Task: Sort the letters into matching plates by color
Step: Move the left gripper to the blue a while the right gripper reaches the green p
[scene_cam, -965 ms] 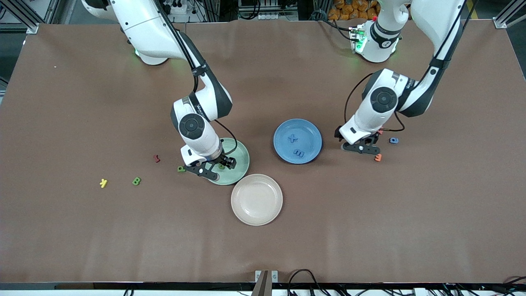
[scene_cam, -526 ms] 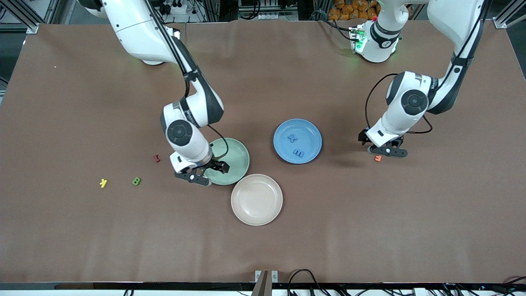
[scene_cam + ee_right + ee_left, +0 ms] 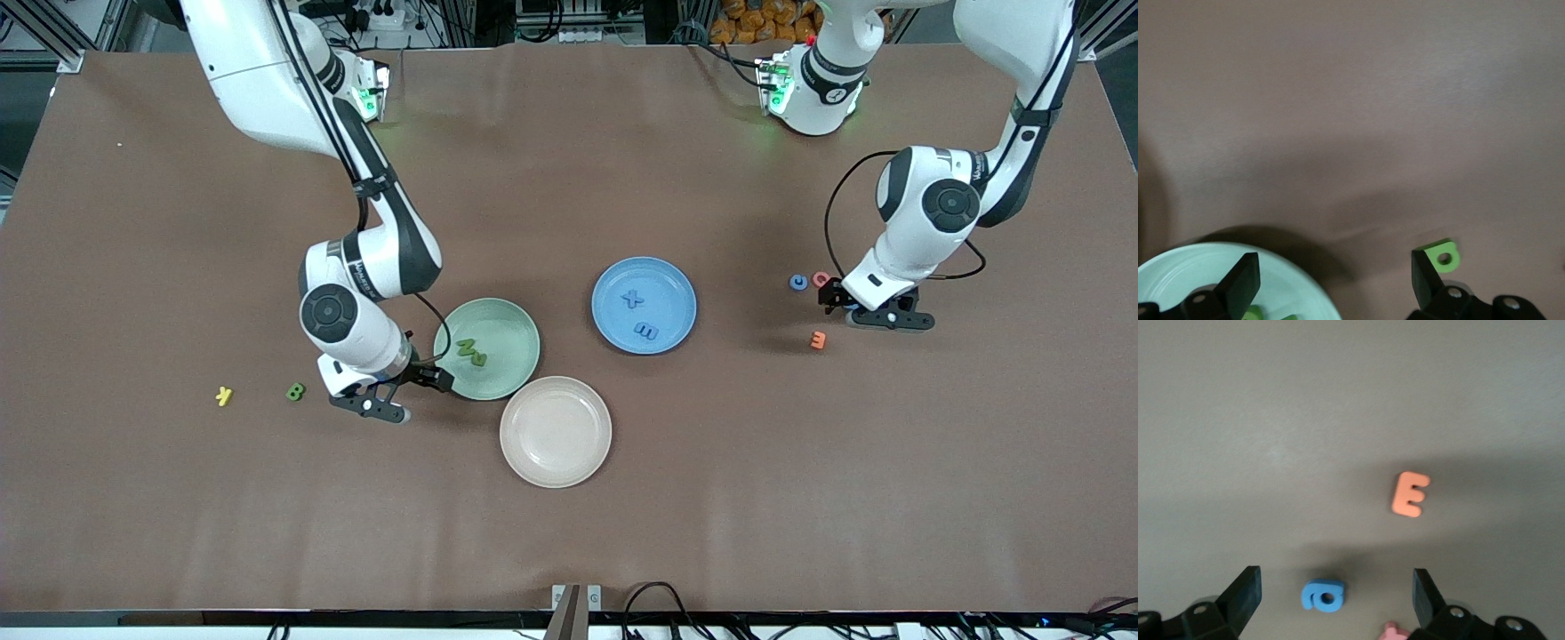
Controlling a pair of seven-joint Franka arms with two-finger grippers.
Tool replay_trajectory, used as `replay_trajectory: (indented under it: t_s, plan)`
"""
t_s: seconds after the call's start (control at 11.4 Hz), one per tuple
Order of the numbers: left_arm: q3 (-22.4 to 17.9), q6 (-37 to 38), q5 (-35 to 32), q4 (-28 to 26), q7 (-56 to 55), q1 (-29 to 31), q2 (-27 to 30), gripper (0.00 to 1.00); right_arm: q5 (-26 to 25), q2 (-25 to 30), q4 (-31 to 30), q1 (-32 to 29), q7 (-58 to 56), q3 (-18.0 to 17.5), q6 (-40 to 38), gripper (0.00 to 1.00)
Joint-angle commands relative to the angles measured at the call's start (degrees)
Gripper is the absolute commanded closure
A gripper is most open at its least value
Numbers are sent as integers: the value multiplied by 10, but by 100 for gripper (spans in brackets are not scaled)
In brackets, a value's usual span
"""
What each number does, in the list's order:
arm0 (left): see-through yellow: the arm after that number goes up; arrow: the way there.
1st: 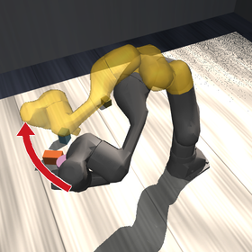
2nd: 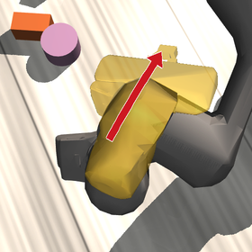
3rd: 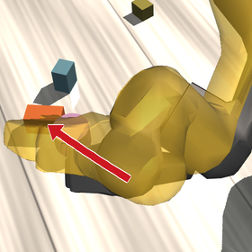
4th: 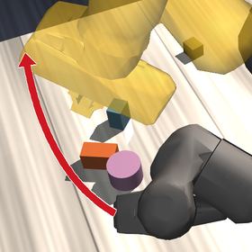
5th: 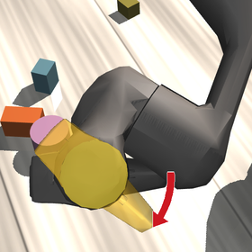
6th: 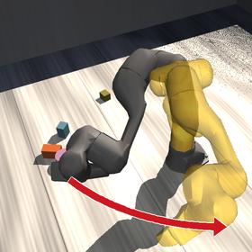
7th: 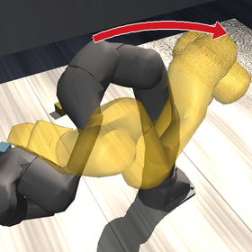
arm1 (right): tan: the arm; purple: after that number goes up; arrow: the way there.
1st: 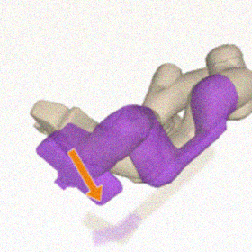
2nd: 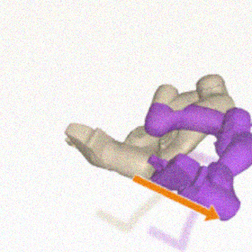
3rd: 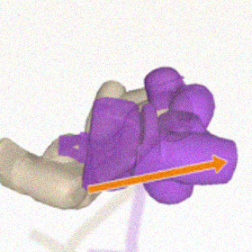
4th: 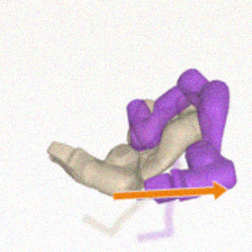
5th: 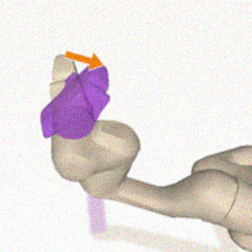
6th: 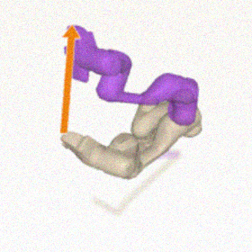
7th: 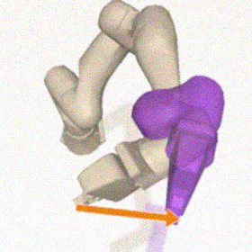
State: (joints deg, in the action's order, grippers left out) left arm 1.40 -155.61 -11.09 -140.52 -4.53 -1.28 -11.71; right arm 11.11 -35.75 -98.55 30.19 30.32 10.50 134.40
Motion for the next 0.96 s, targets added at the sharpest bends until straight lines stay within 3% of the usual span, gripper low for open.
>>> replay_trajectory:
  t_s: [0.0,0.18,0.44,0.88]
  plan:
    - [-10,-62,-10,-48,3,-1,11,10,-5,22,-6,-29,11,0,-16,0]
    - [-15,-93,-10,-63,4,-1,1,10,-5,28,-11,-39,6,13,-16,0]
    - [-24,-94,-10,-64,14,0,0,20,-8,28,-11,-50,3,24,-8,0]
    - [-51,-113,-10,-63,71,4,-14,29,-10,29,-12,-57,-10,29,-8,0]
